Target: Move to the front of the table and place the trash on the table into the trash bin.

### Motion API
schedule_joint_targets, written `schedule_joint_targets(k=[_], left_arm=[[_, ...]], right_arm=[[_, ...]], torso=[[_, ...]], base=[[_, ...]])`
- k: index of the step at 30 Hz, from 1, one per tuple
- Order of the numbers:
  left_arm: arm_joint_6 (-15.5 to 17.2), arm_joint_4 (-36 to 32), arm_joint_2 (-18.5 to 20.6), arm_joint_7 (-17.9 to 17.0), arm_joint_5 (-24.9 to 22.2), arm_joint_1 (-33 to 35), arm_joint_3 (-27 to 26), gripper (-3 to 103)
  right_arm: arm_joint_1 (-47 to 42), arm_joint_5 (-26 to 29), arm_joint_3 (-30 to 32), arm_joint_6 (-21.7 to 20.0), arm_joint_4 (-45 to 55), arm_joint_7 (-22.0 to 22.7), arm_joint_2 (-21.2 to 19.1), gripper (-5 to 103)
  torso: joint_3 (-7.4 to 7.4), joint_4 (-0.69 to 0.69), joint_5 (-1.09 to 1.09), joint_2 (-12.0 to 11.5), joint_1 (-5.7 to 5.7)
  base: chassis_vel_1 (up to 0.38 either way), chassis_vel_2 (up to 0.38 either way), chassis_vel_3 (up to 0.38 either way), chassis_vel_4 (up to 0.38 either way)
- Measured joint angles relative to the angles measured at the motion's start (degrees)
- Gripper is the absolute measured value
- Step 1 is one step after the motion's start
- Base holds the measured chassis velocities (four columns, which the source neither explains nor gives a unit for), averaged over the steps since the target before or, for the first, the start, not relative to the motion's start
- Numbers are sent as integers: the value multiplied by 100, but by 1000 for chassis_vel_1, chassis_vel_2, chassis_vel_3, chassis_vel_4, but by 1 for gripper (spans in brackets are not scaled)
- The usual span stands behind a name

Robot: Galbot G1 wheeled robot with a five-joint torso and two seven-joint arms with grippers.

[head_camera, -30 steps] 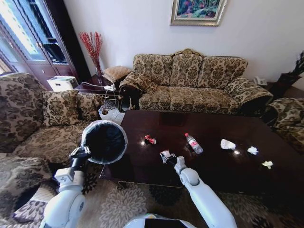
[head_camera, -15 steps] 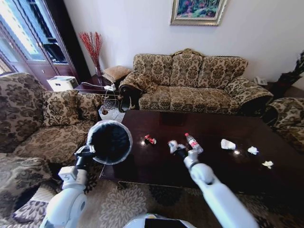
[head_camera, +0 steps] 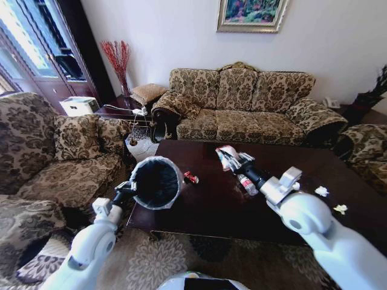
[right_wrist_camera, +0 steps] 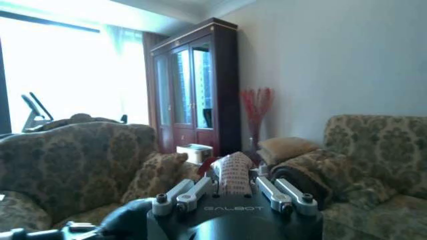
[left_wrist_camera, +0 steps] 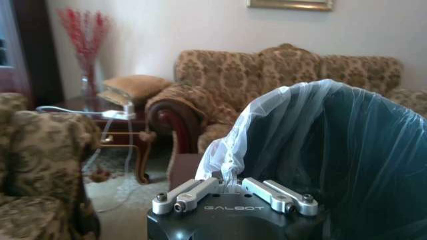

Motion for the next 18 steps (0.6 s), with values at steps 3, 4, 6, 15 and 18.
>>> schedule_joint_targets(k=[3, 4, 6, 15, 18], left_arm=[[118, 172, 292, -56, -202, -375, 290, 1], [154, 296, 421, -89, -272, -573, 446, 1], [191, 587, 585, -128, -349, -933, 721, 1], [256, 999, 810, -188, -521, -1424, 890, 1], [257, 955, 839, -264, -545, -1328, 741, 1]], right_arm=[[671, 417, -574, 98, -69, -37, -192, 15], [1177, 554, -999, 143, -204, -48, -212, 15], [2106, 714, -1845, 178, -524, -85, -94, 15], [4733, 946, -4478, 80, -1724, 212, 1189, 15], [4985, 897, -4929, 19, -2015, 296, 1597, 15]], torso=[[0, -1, 0, 0, 0], [0, -1, 1, 0, 0], [1, 1, -1, -1, 1], [2, -2, -3, -1, 2], [2, 11, -3, -1, 2]], base=[[0, 0, 0, 0], [0, 0, 0, 0], [0, 0, 0, 0], [0, 0, 0, 0], [0, 0, 0, 0]])
